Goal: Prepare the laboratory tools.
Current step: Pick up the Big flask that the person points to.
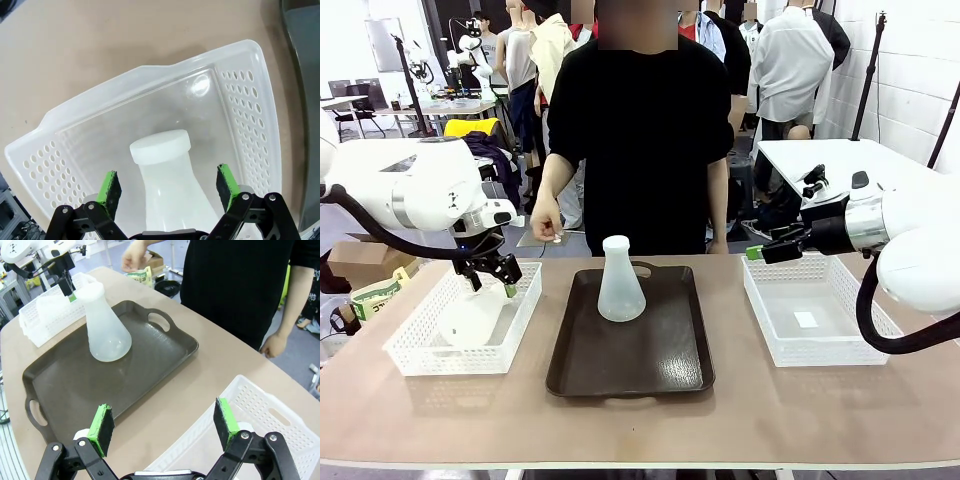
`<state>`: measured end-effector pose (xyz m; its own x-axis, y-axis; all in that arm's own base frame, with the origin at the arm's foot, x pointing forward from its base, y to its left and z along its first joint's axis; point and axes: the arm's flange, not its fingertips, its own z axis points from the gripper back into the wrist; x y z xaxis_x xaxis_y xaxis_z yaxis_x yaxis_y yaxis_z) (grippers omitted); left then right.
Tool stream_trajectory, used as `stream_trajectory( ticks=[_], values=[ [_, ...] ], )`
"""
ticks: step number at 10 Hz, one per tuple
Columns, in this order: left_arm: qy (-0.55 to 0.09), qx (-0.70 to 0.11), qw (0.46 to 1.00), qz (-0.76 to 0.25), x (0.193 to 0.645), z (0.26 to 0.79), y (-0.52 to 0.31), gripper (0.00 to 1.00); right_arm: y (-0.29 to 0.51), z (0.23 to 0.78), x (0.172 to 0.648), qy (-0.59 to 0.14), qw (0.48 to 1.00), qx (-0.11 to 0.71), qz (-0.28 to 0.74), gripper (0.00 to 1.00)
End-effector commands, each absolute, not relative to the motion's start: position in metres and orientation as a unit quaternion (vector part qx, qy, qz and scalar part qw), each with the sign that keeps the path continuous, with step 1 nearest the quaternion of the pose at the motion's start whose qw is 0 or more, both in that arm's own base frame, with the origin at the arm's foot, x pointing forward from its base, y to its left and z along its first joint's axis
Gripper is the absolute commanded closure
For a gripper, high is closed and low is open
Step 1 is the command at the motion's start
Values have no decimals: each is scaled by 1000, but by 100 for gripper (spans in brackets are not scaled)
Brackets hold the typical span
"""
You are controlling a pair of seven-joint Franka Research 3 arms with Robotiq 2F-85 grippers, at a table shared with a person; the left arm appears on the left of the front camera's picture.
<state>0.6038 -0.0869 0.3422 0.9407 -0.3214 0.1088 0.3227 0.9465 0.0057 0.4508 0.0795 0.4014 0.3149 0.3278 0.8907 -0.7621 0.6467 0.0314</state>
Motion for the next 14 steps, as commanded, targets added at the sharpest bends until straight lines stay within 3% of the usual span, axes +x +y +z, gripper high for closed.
stream_trajectory(
  ticks=[1,4,9,10,14],
  values=[
    [-68,-12,984,-163,607,333,-84,0,79,405,449,-469,778,234,347,0],
    [-67,-8,986,-155,609,325,-81,0,79,405,449,-469,778,234,347,0],
    [-59,-8,985,-160,611,321,-88,91,79,405,449,-469,778,234,347,0],
    [-55,-8,986,-157,611,319,-88,100,79,405,449,-469,778,234,347,0],
    [-34,-24,988,-151,608,318,-91,100,79,405,449,-469,778,234,347,0]
  ],
)
